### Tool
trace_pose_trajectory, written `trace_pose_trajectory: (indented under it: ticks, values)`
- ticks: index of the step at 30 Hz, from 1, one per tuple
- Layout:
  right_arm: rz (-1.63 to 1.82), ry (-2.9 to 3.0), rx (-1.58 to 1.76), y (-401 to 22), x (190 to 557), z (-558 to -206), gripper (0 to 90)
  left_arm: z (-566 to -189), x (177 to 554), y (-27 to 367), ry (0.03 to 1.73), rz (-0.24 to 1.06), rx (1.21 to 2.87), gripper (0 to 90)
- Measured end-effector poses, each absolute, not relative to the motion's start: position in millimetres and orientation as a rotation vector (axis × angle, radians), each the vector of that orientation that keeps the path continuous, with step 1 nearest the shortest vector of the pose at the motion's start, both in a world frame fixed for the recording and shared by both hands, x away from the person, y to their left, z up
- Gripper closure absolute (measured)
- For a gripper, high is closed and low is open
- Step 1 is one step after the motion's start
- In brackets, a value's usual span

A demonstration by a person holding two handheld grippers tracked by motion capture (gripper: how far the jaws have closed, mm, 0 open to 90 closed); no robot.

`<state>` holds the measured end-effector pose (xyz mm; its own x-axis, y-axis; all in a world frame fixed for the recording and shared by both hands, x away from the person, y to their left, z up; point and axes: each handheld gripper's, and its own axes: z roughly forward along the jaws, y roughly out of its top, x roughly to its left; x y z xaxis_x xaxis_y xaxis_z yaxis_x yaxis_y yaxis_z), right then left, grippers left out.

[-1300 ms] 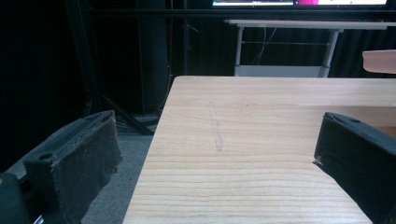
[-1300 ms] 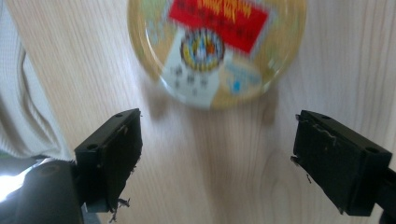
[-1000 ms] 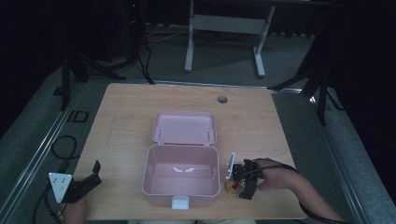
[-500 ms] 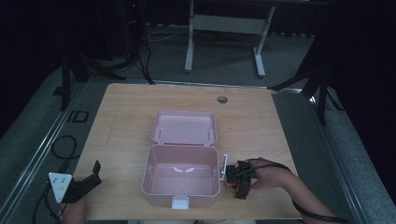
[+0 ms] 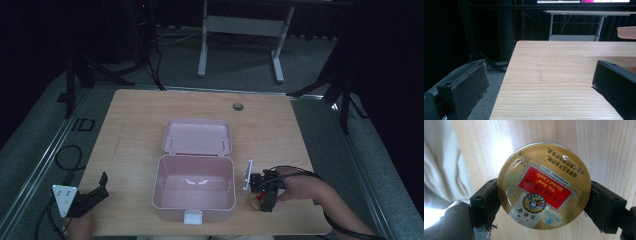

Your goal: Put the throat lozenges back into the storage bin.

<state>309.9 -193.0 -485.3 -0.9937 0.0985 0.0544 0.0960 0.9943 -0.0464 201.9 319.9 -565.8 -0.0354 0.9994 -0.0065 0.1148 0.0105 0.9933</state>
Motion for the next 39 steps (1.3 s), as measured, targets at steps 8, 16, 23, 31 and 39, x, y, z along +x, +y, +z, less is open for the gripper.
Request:
trace_pose_trajectory:
  ticks: [8, 16, 23, 31, 39]
  values:
    - [0.030, -3.075, -0.204, -199.9, 304.8, -460.8, 19.9, -565.9, 201.8, 319.3, 1.309, 1.162, 1.277, 0.6]
    - [-0.004, -3.079, -0.240, -198.8, 303.0, -436.2, 19.9, -565.9, 202.0, 319.4, 1.308, 1.160, 1.279, 0.6]
    - [-0.008, -3.094, -0.240, -189.9, 301.4, -412.1, 19.9, -565.8, 202.3, 319.0, 1.306, 1.160, 1.284, 0.6]
    - [-0.051, -3.126, -0.183, -171.3, 295.3, -382.1, 19.9, -565.9, 202.0, 319.4, 1.306, 1.159, 1.281, 0.6]
    - [-0.080, -3.127, -0.075, -141.6, 287.7, -370.5, 20.0, -565.9, 202.0, 319.8, 1.305, 1.155, 1.278, 0.6]
